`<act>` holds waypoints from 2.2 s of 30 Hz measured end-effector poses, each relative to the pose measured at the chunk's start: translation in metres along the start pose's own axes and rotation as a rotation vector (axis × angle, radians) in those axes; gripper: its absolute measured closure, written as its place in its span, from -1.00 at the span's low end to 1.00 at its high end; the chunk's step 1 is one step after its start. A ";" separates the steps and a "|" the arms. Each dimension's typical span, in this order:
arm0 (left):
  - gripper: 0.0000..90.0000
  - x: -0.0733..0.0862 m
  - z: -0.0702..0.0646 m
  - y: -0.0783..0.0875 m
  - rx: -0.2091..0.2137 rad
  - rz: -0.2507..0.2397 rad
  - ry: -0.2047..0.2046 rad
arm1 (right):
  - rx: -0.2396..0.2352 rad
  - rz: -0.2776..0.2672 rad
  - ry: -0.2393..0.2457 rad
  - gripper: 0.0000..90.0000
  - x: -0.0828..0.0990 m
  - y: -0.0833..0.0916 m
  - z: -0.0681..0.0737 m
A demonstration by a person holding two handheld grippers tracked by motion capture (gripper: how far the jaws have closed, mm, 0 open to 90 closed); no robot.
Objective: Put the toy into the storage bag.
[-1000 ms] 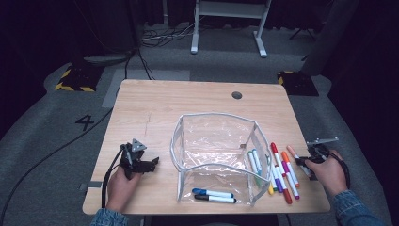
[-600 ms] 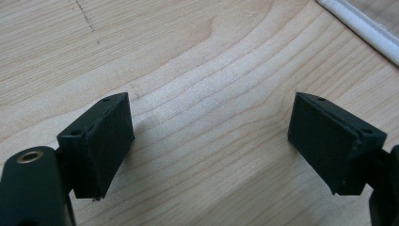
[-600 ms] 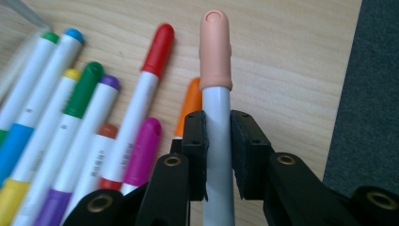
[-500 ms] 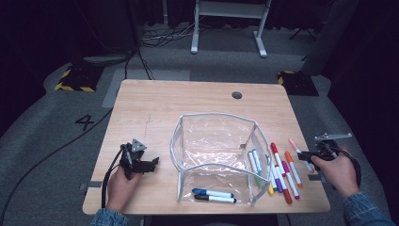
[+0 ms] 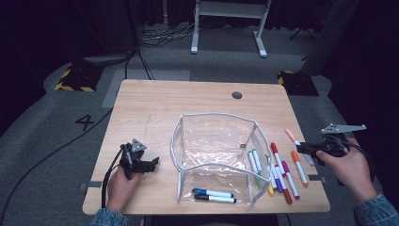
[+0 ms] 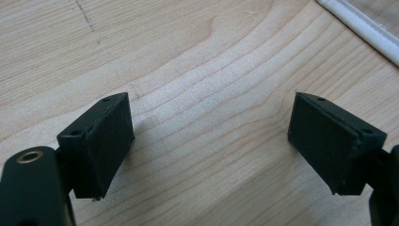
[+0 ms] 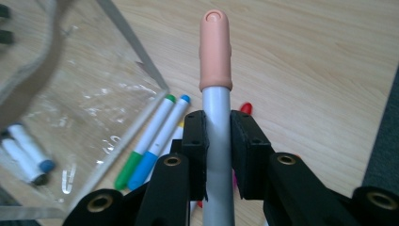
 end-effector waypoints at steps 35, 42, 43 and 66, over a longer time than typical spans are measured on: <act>-0.67 0.000 0.000 0.000 0.000 0.000 0.000 | -0.196 0.006 0.421 0.71 -0.088 0.036 0.150; -0.67 0.000 0.000 0.000 0.000 0.000 0.000 | -0.232 0.041 0.487 0.71 -0.101 0.020 0.174; -0.67 0.000 0.000 0.000 0.000 0.001 0.000 | -0.238 0.046 0.492 0.71 -0.104 0.018 0.177; -0.67 0.000 0.000 0.000 0.000 0.000 0.000 | -0.313 0.228 0.591 0.71 -0.109 -0.054 0.209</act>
Point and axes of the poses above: each handheld gripper's, and its own axes: y roughly backward along the jaws, x roughly out of its underside, z roughly to its left, the point moved 5 cm from there along -y, roughly forward along the jaws, and after that the axes turned 15 degrees about z, right-handed, at the moved point
